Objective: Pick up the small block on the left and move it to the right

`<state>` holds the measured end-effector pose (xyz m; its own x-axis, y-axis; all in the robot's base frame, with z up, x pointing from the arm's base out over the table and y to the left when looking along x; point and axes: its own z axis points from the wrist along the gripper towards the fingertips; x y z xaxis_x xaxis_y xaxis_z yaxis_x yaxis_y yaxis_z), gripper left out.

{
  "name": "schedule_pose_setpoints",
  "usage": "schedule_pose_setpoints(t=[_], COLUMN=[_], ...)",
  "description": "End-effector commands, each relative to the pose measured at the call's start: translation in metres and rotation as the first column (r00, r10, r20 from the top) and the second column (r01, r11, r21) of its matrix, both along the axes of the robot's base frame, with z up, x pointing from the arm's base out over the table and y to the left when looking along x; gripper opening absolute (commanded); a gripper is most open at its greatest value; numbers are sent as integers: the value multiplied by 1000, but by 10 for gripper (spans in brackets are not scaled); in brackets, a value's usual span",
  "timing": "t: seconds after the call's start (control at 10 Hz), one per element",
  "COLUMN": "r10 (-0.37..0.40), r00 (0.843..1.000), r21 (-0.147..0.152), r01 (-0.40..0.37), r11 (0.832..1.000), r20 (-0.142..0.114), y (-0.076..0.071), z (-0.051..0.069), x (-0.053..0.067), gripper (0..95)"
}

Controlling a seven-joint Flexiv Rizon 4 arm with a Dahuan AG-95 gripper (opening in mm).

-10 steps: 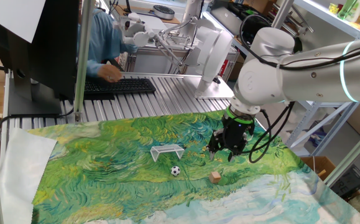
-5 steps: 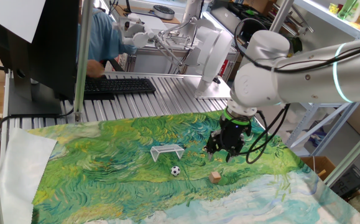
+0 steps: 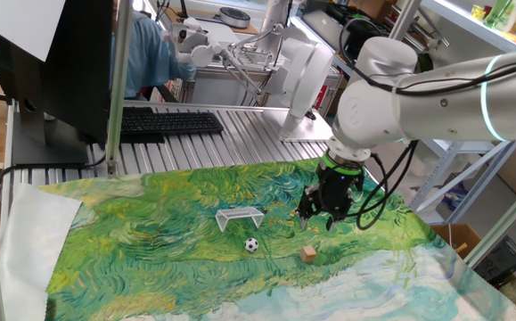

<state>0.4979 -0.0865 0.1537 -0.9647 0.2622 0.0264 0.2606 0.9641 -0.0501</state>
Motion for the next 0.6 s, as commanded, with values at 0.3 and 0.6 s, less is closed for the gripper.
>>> schedule_pose_setpoints(t=[0.3, 0.6], r10=[20, -2], r00=[1000, 1000], r21=[-2, -4], r01=[-20, 2], r11=[1000, 1000], r20=[6, 8], y=[0, 0], z=[0, 0], x=[-1, -1], gripper=[570, 570])
